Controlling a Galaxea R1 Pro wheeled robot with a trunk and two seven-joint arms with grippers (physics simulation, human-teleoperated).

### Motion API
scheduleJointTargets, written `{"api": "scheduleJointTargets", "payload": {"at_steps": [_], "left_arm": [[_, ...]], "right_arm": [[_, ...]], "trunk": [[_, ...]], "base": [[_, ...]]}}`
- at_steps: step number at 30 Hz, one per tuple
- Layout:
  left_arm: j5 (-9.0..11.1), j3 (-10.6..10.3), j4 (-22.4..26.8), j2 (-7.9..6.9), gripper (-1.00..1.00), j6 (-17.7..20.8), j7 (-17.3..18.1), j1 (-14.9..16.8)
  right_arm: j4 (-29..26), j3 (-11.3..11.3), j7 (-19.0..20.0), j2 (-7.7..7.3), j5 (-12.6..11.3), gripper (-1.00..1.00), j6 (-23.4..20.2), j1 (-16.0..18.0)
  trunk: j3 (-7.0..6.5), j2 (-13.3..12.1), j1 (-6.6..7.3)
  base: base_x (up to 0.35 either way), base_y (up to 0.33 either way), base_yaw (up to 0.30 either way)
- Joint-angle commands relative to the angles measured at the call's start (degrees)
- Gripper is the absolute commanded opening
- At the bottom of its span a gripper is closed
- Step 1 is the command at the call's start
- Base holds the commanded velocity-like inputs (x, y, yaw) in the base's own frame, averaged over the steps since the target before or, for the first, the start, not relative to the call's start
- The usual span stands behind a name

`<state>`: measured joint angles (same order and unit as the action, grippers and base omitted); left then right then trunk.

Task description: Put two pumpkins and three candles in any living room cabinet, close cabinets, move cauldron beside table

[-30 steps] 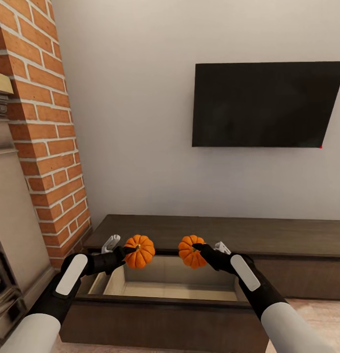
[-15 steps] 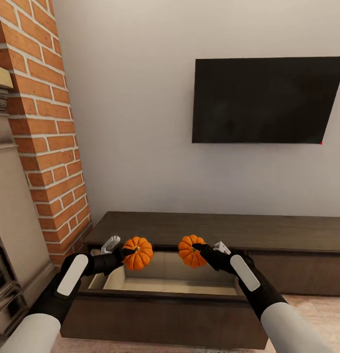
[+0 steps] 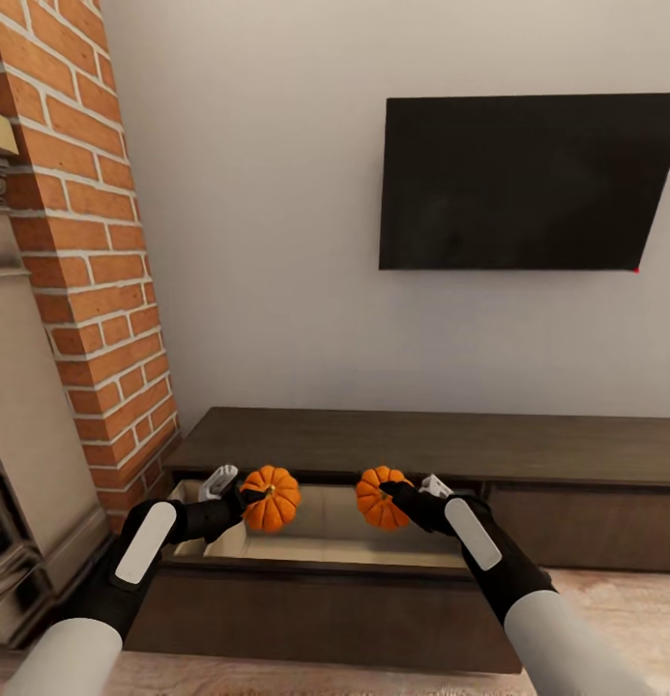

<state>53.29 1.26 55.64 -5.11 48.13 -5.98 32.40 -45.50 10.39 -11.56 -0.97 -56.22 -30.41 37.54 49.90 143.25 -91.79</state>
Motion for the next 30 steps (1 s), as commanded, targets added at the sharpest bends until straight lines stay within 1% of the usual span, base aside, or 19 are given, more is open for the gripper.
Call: {"api": "scheduleJointTargets", "payload": {"at_steps": [1, 13, 17, 24, 30], "left_arm": [[0.76, 0.06, 0.08, 0.01, -1.0, 0.2, -0.61, 0.03], [0.91, -0.03, 0.24, 0.01, -1.0, 0.12, -0.61, 0.03], [0.99, 0.02, 0.37, -0.05, -1.0, 0.17, -0.56, 0.03], [1.11, 0.03, 0.68, -0.03, -1.0, 0.21, -0.53, 0.03], [1.11, 0.0, 0.93, -0.06, -1.0, 0.22, -0.51, 0.03]], "right_arm": [[-0.12, 0.25, -0.6, -0.04, -0.66, -1.0, 0.16, 0.04], [0.07, 0.25, -0.66, 0.0, -0.55, -1.0, 0.54, 0.05], [0.14, 0.25, -0.66, 0.0, -0.55, -1.0, 1.43, 0.06], [0.21, 0.25, -0.66, 0.04, -0.55, -1.0, 1.73, 0.06], [0.3, 0.25, -0.66, 0.01, -0.55, -1.0, 1.75, 0.07]], "trunk": [[0.29, 0.05, -0.01], [2.95, 0.21, -0.32], [2.95, 0.21, -0.32], [2.95, 0.21, -0.32], [2.95, 0.21, -0.32]], "base": [[0.0, 0.0, 0.0], [0.0, 0.0, 0.0], [0.0, 0.0, 0.0], [0.001, -0.001, 0.0], [0.124, -0.06, 0.0]]}}
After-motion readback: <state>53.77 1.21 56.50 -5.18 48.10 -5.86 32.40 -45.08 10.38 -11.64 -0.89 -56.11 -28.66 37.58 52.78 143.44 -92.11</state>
